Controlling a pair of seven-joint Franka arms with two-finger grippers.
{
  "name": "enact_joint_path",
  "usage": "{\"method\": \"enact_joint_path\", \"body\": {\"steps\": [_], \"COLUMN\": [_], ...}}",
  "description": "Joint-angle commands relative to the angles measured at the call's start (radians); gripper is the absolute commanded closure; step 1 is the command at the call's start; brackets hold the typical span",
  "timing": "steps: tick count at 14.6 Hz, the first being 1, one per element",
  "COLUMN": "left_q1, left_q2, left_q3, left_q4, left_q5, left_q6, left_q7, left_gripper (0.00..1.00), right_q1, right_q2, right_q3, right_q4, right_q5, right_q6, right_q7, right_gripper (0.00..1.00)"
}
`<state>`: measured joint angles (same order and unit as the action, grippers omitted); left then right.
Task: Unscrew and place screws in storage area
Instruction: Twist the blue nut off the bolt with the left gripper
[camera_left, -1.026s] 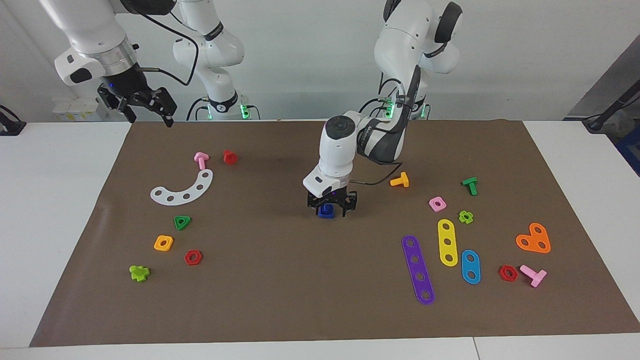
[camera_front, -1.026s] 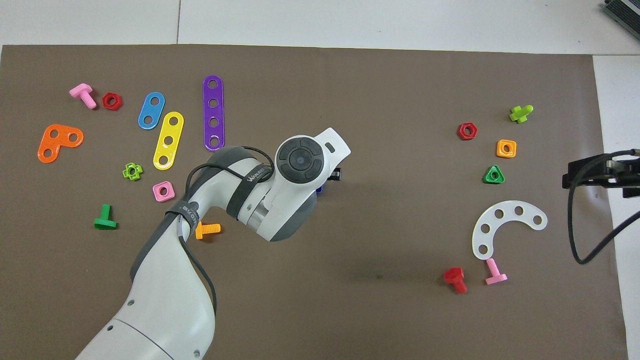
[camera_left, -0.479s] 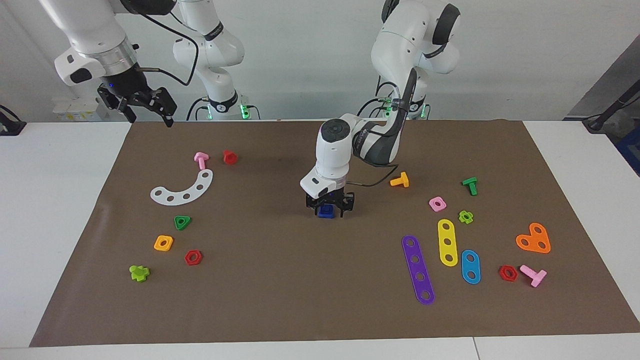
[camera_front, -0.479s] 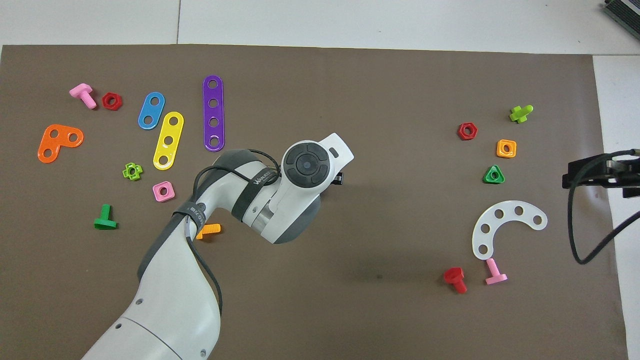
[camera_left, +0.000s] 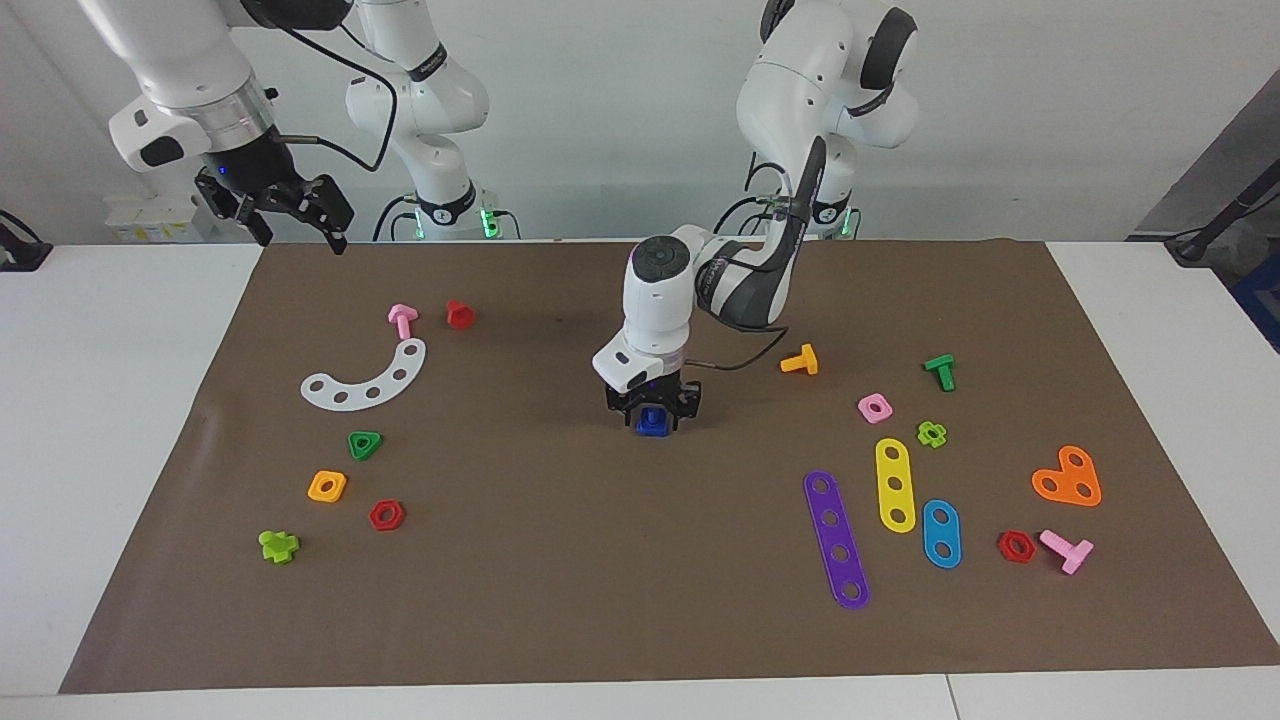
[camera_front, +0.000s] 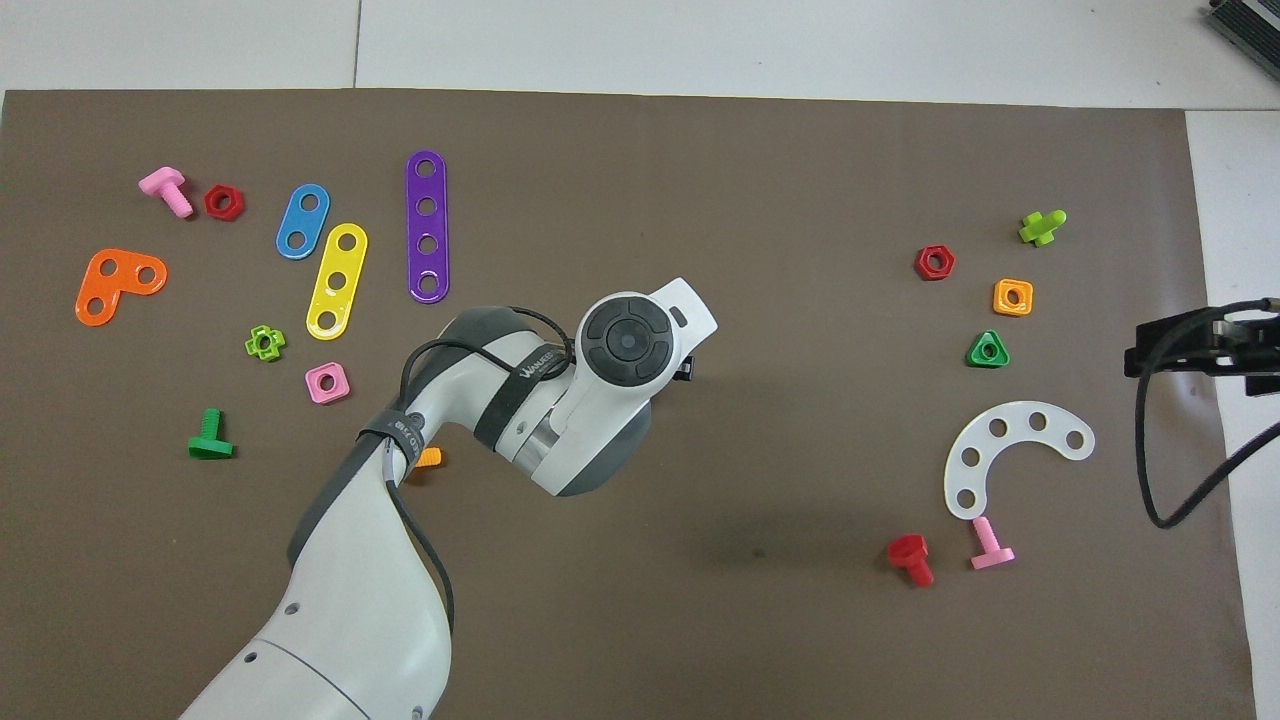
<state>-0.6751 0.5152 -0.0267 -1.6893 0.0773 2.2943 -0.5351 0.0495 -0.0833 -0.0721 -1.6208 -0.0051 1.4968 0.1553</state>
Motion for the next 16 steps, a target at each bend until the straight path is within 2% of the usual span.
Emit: {"method": "enact_joint_path", "body": {"steps": [1,7,16], "left_q1": [-0.012,-0.005,0.000], "left_q2": [-0.004,-0.006,-0.004], "left_q3": [0.013,0.013,0.011], "left_q4": [-0.009,-0.016,0.000], "left_q5": [0.025,0.025,0.022], "left_q6": [-0.012,-0.022,-0.035], "left_q7": [-0.002,0.006,0.007], "left_gripper": [0.23,0.33,0.39], "right_q1": [-0.008,-0.008,-0.008], "right_q2": [-0.023,-0.023,-0.024], "right_q3": [0.008,0.008,0.008], "right_q4": [-0.027,-0.025,-0.025], "right_q5": [0.017,0.017,0.017], "right_q6": [0.016,0.017,0.017], "right_q7": [0.006,0.007,0.006], "right_gripper": [0.00,0.00,0.00]}}
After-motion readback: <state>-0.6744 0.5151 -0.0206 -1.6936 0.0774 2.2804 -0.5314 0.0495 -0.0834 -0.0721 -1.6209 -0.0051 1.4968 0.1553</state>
